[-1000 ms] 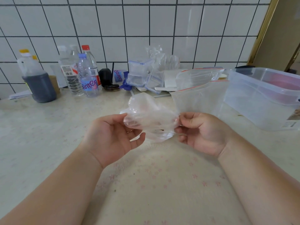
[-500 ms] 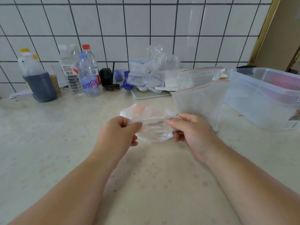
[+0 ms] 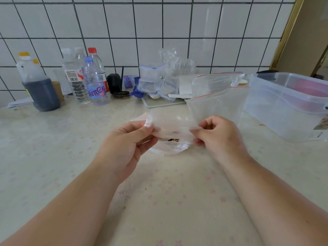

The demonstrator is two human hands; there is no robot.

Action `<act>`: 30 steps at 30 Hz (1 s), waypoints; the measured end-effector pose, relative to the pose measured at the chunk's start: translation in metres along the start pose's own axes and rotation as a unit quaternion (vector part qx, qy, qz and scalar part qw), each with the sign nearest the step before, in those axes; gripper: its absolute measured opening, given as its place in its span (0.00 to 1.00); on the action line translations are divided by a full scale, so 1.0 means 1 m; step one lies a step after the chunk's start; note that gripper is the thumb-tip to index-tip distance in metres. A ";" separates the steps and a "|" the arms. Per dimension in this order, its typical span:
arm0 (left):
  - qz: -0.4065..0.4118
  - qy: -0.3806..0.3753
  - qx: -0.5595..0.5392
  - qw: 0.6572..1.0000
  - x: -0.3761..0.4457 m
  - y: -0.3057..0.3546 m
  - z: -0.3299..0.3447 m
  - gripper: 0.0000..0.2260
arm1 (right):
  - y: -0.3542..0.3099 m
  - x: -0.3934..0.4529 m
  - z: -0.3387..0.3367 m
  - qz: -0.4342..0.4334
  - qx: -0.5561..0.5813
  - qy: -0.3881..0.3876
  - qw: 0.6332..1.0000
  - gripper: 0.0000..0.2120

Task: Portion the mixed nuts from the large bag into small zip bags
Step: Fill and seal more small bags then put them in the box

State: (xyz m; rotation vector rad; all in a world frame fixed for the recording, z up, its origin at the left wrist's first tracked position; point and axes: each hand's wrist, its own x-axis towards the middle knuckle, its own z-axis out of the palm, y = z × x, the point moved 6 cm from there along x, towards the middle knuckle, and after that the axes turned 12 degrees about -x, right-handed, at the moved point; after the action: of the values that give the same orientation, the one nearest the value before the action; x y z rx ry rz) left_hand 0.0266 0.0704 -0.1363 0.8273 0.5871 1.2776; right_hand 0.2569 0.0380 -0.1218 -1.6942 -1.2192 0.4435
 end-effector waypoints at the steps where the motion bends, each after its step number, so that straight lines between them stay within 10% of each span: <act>1: -0.017 -0.025 -0.031 0.999 -0.001 -0.002 0.003 0.04 | 0.001 0.000 0.001 0.009 0.026 -0.015 1.000 0.08; 7: -0.103 -0.053 -0.120 0.986 -0.005 -0.009 0.005 0.04 | 0.001 -0.004 0.011 0.075 0.198 -0.110 0.971 0.04; 18: -0.187 -0.050 -0.221 0.956 -0.002 -0.009 0.001 0.20 | -0.010 -0.019 0.024 0.154 0.435 -0.369 0.806 0.05; 26: -0.051 -0.015 0.058 0.997 0.001 -0.005 -0.006 0.11 | -0.017 -0.018 0.028 0.014 0.273 -0.306 0.912 0.06; 30: 0.060 0.082 0.377 0.921 -0.004 0.001 -0.012 0.10 | -0.006 -0.013 0.032 0.011 0.195 -0.206 0.959 0.06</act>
State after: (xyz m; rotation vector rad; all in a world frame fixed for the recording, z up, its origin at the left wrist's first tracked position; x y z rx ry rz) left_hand 0.0158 0.0694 -0.1431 1.4115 1.2197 1.2385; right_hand 0.2242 0.0423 -0.1348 -1.3121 -1.2996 1.0206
